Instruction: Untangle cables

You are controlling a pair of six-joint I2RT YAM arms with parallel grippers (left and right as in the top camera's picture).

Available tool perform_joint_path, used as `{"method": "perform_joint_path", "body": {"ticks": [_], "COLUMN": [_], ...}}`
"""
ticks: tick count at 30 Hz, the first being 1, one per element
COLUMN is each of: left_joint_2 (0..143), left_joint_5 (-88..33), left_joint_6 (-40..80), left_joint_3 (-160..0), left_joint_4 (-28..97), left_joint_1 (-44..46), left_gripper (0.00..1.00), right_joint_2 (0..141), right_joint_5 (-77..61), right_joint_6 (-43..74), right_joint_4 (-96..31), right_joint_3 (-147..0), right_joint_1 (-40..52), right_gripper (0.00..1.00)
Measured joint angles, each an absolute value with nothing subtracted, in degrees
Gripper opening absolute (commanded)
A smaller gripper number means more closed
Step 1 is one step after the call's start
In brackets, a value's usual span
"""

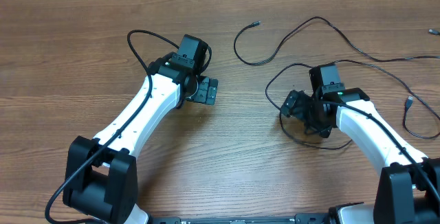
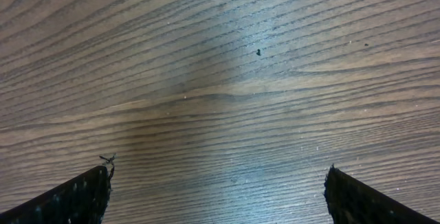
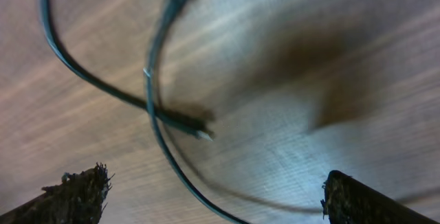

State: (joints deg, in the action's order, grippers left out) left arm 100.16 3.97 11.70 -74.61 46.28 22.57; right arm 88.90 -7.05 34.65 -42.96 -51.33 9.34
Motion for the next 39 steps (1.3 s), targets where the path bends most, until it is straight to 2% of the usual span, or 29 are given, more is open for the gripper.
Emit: {"method": "perform_joint_path", "body": {"ticks": [9, 16, 39], "left_joint_2": [100.16, 100.16, 100.16], "left_joint_5": [4.16, 4.16, 4.19], "left_joint_6": [11.70, 11.70, 11.70], "left_joint_3": [-74.61, -74.61, -74.61], "left_joint_4": [46.26, 46.28, 46.28], "left_joint_1": [22.57, 22.57, 22.57], "left_gripper": [1.00, 1.00, 1.00], "right_joint_2": [89.01, 89.01, 85.82], "right_joint_5": [-7.05, -7.01, -12.27], "right_joint_6": [27.70, 26.22, 25.65], "right_joint_4": [-44.71, -38.94, -30.57], "right_joint_3": [-50.76, -45.15, -39.97], "right_joint_1": [17.34, 24.16, 24.12], "right_gripper": [1.00, 1.00, 1.00]}}
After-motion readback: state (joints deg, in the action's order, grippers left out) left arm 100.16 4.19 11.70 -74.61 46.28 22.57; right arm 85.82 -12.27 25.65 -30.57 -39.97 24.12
